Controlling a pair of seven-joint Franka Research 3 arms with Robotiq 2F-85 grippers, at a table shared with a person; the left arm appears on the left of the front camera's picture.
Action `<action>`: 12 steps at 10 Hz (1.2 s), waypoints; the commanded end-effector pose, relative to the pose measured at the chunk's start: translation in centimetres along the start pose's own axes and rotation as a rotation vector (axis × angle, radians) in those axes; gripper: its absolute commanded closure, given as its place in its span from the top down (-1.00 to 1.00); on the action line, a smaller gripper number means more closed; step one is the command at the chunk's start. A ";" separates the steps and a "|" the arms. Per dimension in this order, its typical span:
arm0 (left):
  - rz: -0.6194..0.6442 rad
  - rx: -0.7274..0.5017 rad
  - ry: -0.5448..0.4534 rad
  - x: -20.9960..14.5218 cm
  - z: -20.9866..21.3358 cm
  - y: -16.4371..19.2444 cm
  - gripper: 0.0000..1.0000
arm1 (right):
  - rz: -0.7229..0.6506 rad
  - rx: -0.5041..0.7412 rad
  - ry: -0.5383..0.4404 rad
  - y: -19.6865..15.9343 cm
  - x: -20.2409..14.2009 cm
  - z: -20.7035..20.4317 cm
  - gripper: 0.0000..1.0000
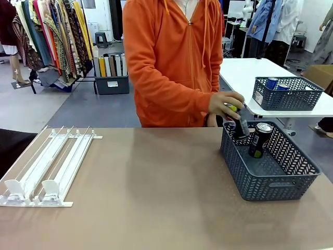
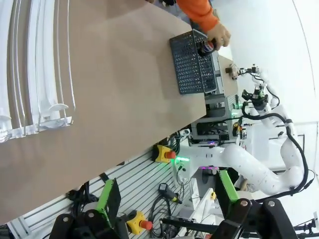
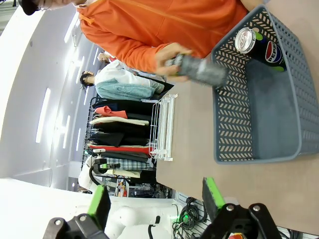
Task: Retrieve and store the cans from the dispenser.
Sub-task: Pick up one can from the Automatic Can Dispenser and place it in the middle of the table.
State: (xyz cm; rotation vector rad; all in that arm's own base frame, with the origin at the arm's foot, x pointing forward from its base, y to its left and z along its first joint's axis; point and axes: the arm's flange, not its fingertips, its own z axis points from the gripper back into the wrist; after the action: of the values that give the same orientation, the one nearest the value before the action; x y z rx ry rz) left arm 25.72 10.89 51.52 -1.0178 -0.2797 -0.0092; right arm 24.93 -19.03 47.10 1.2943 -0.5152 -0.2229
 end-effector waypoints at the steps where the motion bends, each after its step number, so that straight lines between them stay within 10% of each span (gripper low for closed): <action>1: -0.020 -0.025 -0.011 -0.1 0.3 0.2 1.00 | 0.009 0.026 -0.015 0.4 0.3 -0.1 1.00; 12: -0.020 -0.025 -0.011 -0.1 0.3 0.2 1.00 | 0.009 0.026 -0.015 0.4 0.3 -0.1 1.00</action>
State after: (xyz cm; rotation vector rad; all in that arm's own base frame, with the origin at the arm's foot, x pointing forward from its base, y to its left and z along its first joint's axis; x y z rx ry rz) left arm 25.48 11.28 51.41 -1.0220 -0.2867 -0.0077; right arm 24.93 -19.03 47.10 1.2943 -0.5152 -0.2229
